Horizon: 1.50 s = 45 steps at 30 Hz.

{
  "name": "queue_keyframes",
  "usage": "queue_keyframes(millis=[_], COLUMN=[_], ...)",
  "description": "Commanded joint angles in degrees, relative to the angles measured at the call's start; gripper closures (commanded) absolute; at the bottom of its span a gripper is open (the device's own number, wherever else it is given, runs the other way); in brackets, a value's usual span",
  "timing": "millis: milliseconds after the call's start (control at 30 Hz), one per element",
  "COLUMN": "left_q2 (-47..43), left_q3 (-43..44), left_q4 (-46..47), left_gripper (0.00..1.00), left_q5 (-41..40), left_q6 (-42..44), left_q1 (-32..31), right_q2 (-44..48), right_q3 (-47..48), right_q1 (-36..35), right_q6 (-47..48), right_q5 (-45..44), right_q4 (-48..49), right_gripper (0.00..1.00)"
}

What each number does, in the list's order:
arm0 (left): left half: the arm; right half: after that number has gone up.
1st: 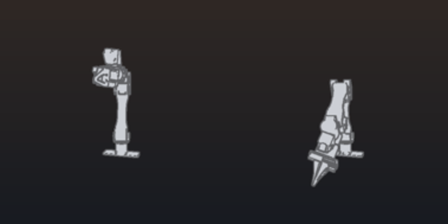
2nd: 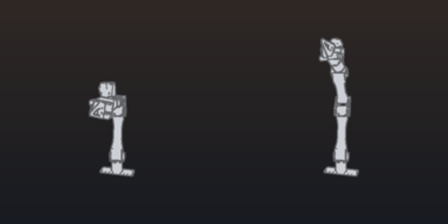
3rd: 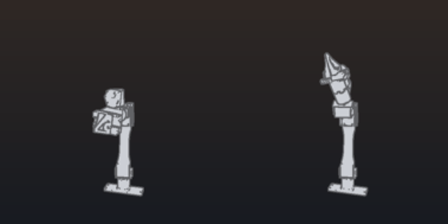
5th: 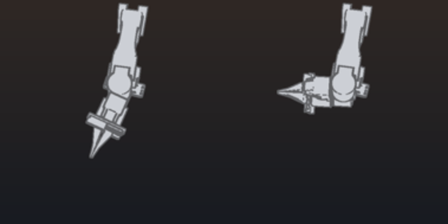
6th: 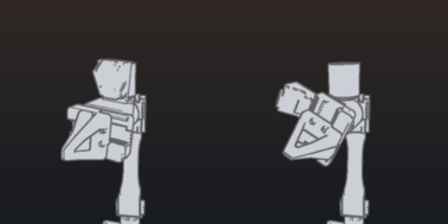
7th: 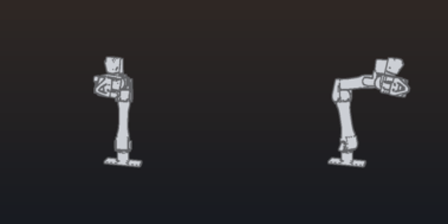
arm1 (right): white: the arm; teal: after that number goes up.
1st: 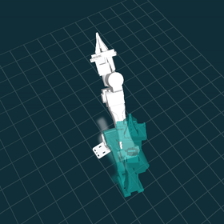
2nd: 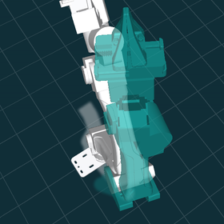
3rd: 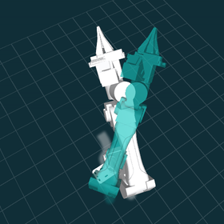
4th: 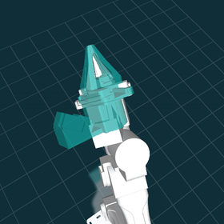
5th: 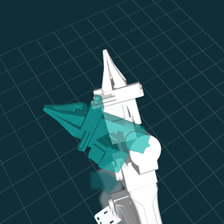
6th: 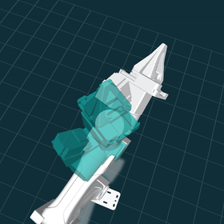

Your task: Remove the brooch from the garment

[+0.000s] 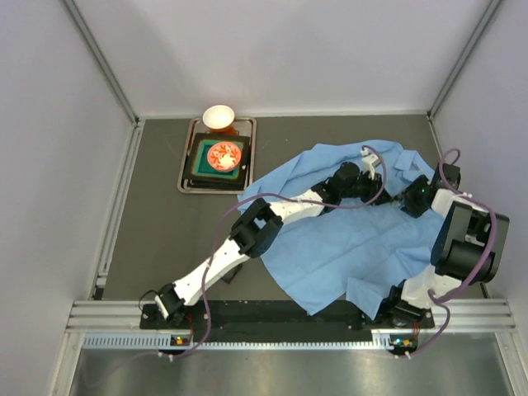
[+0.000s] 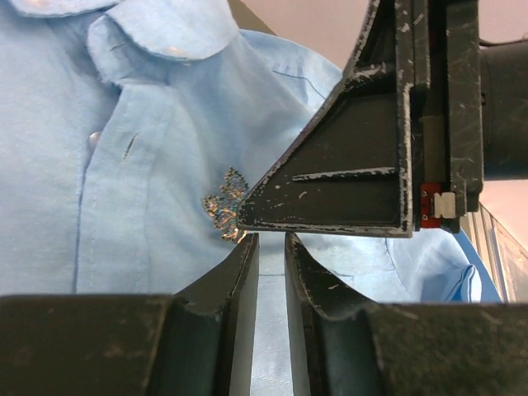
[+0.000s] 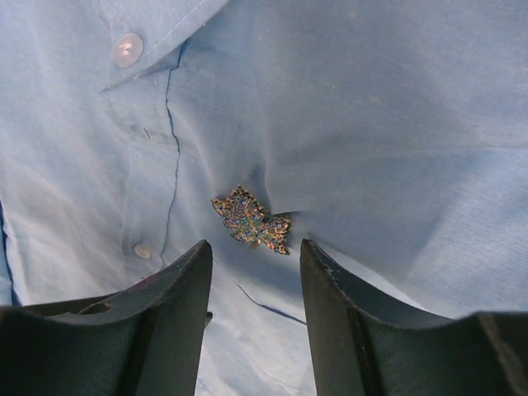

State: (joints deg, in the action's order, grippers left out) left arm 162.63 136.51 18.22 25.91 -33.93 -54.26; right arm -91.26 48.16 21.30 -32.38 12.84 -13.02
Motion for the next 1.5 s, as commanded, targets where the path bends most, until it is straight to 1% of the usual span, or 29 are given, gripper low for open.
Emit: queue_keyframes(millis=[0, 200, 400, 600, 767, 833, 1133, 1333, 1467], left_q2=[-1.7, -2.67, -2.67, -2.75, -2.93, -2.93, -3.46, -4.69, -4.69], left_q3=[0.34, -2.12, -2.56, -2.91, -3.0, -3.09, -4.14, -6.25, -6.25], left_q4=[-0.37, -2.04, -2.84, -2.93, -2.84, -2.84, -2.4, -0.9, -0.82], left_gripper=[0.76, 0.77, 0.78, 0.78, 0.78, 0.78, 0.78, 0.69, 0.66], left_q5=[0.02, -0.86, -0.77, -0.77, -0.51, -0.51, -0.25, 0.54, 0.81], left_q6=[-1.92, -4.12, -5.35, -5.71, -5.62, -5.62, -5.7, -5.62, -5.62], left_q1=[0.47, 1.0, 1.17, 1.17, 1.17, 1.17, 1.09, 0.91, 0.91], right_q2=[-0.49, -1.81, -1.29, -0.76, 1.43, 1.88, 3.37, 3.9, 3.99], right_q3=[-1.57, -3.16, -3.77, -2.81, -3.68, -4.04, -4.57, -4.57, -4.92], right_q1=[0.23, 0.32, 0.67, 1.11, 1.38, 1.64, 2.69, 3.05, 3.22], right_q6=[-2.86, -6.81, -8.14, -7.78, -7.61, -7.61, -8.84, -10.16, -10.86], right_q5=[4.03, 6.93, 6.15, 7.02, 6.06, 5.88, 6.32, 5.44, 4.91], right_q4=[4.4, 9.14, 12.39, 12.58, 12.58, 14.51, 16.27, 16.18, 16.36], right_gripper=[0.52, 0.52, 0.51, 0.51, 0.51, 0.51, 0.51, 0.52, 0.52])
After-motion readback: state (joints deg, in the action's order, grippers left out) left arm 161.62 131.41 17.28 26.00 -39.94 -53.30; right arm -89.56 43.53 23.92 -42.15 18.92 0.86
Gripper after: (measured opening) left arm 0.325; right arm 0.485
